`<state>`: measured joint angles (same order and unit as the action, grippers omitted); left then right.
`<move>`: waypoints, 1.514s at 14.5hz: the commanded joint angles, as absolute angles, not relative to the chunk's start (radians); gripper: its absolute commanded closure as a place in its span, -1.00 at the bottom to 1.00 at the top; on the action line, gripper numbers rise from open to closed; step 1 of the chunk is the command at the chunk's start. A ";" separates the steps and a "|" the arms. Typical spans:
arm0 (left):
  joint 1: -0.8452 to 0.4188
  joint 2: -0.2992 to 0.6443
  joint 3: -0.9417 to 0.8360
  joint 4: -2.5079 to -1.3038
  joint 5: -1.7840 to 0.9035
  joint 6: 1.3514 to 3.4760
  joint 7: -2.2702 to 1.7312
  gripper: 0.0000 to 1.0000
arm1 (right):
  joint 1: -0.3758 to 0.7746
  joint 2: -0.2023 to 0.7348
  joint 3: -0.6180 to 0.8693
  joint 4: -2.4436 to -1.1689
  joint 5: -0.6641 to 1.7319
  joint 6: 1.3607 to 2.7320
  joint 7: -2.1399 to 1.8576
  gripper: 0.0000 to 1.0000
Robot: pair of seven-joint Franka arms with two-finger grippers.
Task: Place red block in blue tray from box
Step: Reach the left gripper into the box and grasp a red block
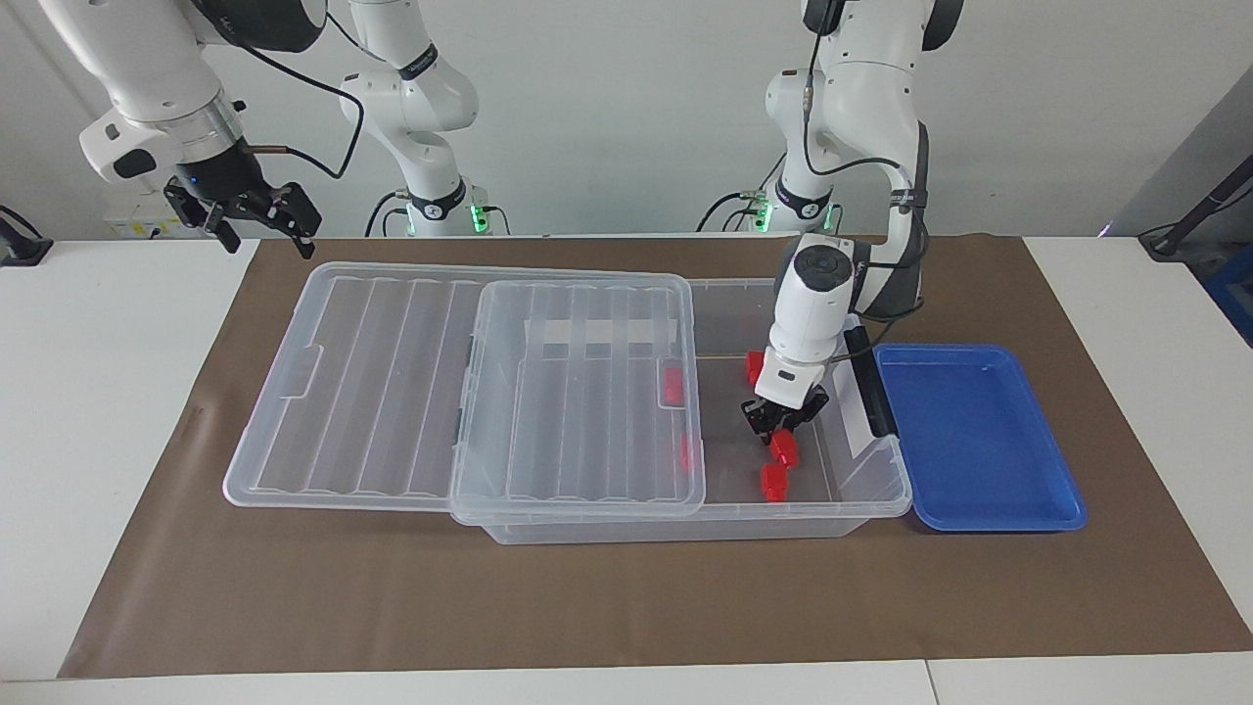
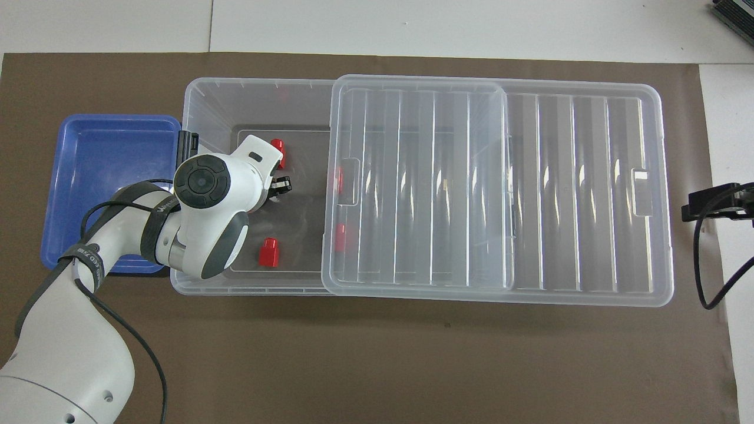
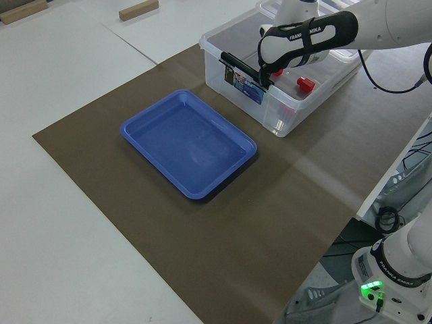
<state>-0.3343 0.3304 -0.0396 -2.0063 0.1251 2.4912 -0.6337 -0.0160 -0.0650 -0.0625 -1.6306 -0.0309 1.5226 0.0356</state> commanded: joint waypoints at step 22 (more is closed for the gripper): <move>-0.385 0.137 -0.037 -1.675 0.132 1.772 -0.735 1.00 | 0.000 -0.043 -0.051 -1.605 -0.032 1.531 0.020 -1.00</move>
